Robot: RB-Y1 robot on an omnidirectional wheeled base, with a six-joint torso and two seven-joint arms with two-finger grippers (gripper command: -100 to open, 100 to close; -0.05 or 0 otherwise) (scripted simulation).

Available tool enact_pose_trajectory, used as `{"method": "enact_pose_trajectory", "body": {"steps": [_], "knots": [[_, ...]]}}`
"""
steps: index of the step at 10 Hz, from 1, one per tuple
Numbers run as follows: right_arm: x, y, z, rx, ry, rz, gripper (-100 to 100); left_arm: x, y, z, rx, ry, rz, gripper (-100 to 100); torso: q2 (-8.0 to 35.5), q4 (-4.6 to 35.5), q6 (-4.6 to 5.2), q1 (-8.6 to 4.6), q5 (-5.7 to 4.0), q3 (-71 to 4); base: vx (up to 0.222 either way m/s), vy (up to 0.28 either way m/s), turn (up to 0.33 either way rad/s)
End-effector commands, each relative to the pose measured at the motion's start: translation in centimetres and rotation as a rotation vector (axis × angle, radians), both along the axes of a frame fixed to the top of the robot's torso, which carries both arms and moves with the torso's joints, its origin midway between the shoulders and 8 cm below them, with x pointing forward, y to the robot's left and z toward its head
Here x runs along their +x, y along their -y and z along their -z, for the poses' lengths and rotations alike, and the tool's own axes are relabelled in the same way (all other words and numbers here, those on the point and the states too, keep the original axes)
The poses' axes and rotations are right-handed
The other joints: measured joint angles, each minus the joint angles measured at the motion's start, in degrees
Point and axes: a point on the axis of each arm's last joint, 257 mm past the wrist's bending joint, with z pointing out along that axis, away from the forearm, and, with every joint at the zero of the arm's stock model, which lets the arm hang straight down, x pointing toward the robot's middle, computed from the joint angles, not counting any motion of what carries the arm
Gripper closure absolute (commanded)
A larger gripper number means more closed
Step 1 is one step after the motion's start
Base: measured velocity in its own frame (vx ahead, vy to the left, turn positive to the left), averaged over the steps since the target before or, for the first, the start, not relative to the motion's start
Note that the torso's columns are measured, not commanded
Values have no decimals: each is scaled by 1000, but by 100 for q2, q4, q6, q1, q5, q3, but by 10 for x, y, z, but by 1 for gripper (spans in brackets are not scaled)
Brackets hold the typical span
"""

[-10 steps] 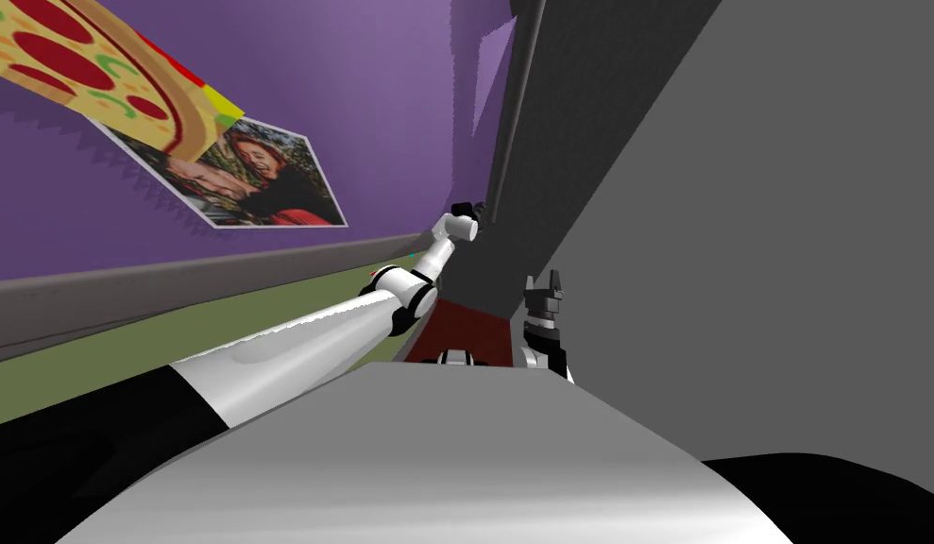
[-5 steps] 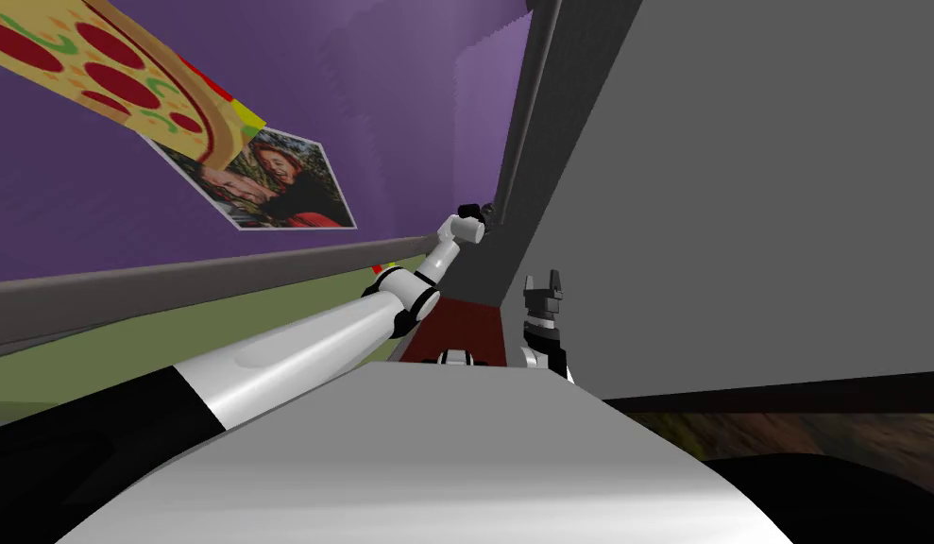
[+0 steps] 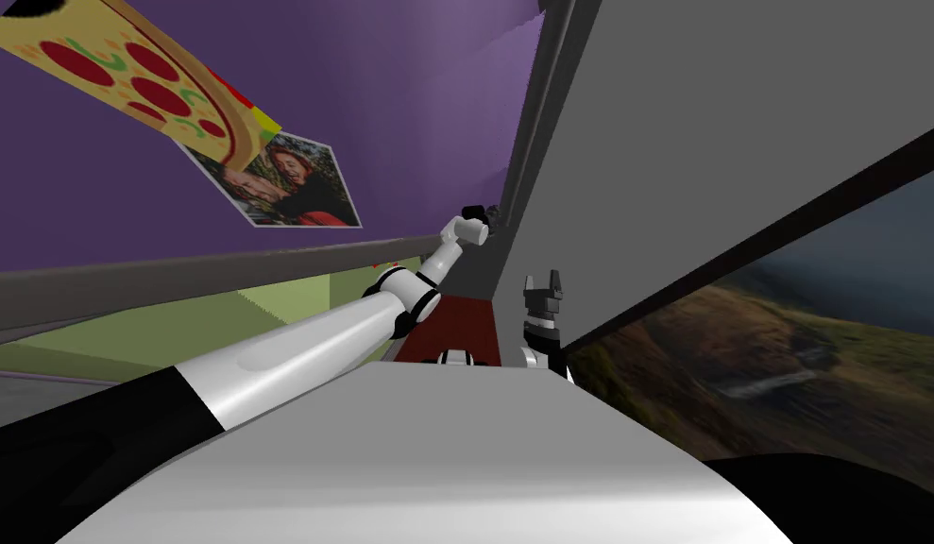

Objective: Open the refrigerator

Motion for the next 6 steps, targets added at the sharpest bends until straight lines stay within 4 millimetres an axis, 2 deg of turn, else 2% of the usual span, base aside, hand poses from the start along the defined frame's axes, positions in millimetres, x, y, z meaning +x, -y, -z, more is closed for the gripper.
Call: {"method": "enact_pose_trajectory", "body": {"steps": [1, 3, 6], "knots": [[0, 0, 0, 0, 0, 0, 0, -14, 18, 0, -1, 0, 45, 100, 31, -8, 11, -6, -6, 24, -272, 44, -237], [0, 0, 0, 0, 0, 0, 0, -25, 32, 0, -2, 1, 81, 100, 27, 3, 13, 24, -4, 16, -325, 28, -233], [0, 0, 0, 0, 0, 0, 0, -43, 52, 1, -1, -1, 135, 100, 2, -3, -13, 50, 15, 4, -275, 25, -223]]}}
